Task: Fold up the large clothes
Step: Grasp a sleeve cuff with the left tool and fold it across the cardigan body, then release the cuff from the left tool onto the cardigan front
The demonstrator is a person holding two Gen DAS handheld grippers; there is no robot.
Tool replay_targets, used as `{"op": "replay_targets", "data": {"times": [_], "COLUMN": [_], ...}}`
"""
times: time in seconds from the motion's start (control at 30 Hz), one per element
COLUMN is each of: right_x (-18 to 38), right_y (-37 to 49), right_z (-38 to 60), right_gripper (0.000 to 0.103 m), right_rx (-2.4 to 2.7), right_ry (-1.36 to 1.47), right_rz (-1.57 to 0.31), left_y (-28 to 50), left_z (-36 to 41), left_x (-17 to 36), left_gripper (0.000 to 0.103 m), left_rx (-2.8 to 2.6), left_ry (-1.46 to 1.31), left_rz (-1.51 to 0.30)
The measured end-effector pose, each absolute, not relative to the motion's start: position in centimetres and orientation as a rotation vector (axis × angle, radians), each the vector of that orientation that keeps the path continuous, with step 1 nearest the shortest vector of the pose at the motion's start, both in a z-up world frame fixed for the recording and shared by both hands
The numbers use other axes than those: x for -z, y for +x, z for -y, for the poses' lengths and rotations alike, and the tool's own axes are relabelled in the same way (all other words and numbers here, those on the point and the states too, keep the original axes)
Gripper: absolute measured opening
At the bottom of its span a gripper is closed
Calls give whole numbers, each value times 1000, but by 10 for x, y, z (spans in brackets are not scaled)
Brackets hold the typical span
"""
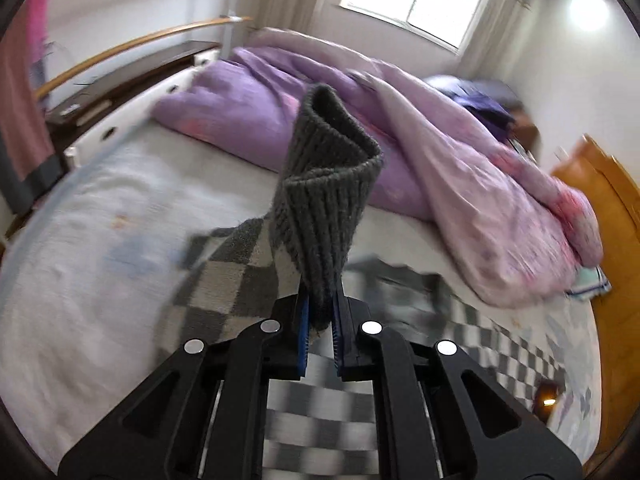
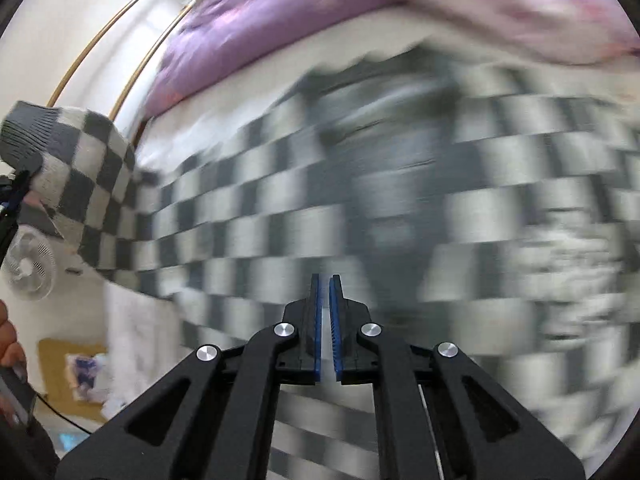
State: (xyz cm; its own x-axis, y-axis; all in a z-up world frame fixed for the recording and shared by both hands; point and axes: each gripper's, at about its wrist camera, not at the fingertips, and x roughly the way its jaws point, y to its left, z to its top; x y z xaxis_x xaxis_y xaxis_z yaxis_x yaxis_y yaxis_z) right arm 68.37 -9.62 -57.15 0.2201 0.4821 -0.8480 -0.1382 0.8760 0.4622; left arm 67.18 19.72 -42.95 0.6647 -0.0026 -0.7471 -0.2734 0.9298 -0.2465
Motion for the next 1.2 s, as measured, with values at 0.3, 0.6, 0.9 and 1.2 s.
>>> {"op": "replay_targets", "data": {"times": [0.3,0.6,0.9,1.2], "right_x": [578,606,640,680], "right_y": [663,629,646,664], "right_z": [332,489,585,609], "right_gripper": [6,20,47,38], "right_rx": [-90,216,358,345], "right_ry": [402,743,1035,1123], "right_rz": [-1243,-1115,-976,-986], "left_y": [719,740,746,748], "left_z": [-13,58,114,152], "left_x": [525,603,632,671], "left_gripper": [9,27,66,76], "left_rx": [-50,-55,67,138], "left_ry": [-277,-160,-126,-17], "left_rz": [-1058,-1226,-1269,-1333]}}
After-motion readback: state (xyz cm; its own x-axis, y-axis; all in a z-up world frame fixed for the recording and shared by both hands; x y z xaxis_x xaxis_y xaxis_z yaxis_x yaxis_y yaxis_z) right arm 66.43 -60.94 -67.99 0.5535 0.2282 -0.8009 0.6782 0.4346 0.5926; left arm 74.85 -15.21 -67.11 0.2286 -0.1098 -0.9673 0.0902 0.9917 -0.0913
